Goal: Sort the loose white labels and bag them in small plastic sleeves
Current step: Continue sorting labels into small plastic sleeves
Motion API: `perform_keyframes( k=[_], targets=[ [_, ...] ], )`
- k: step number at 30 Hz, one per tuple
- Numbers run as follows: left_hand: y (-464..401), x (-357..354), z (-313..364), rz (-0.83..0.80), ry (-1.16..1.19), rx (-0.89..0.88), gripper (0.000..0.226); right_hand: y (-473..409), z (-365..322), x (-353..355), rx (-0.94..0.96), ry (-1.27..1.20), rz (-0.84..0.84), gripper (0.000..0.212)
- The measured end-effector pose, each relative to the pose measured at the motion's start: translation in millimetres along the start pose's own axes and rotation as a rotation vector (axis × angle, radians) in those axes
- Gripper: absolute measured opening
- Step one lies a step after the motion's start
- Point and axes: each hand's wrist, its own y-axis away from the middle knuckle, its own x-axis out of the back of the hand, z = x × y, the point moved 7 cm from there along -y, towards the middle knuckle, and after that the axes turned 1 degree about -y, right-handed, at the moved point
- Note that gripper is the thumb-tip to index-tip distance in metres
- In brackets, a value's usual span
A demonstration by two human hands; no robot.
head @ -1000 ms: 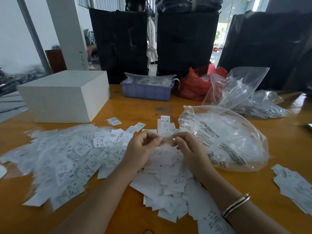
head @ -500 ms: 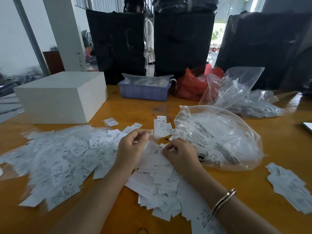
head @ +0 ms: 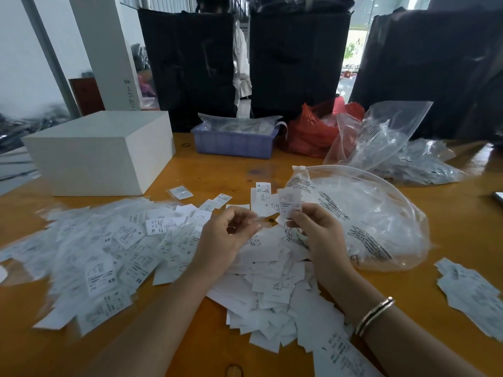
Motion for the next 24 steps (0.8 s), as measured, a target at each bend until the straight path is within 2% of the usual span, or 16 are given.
perform_keyframes(
  k=[2, 6, 10, 19, 21, 24],
  targets=[
    [1, -1, 3, -0.021, -0.02, -0.023, 0.016, 1, -1, -1, 0.014, -0.027, -0.017, 0.007],
    [3, -3, 7, -0.043, -0.025, -0.043, 0.014, 4, -1, -9, 0.027, 0.007, -0.073, 0.028],
    [3, -3, 8, -0.04, -0.028, -0.049, 0.02, 5, 0, -13, 0.019, -0.028, -0.116, 0.008],
    [5, -7, 11, -0.095, 0.012, -0.013, 0.018, 9, 3, -15, -0.076, -0.163, -0.128, 0.009],
    [5, -7, 12, -0.097, 0.011, -0.014, 0.02, 9, 2, -18, -0.086, -0.156, -0.15, 0.005],
    [5, -7, 13, -0.099, 0.041, -0.008, 0.018, 10, -1, -20, -0.065, -0.111, -0.186, 0.012]
  ],
)
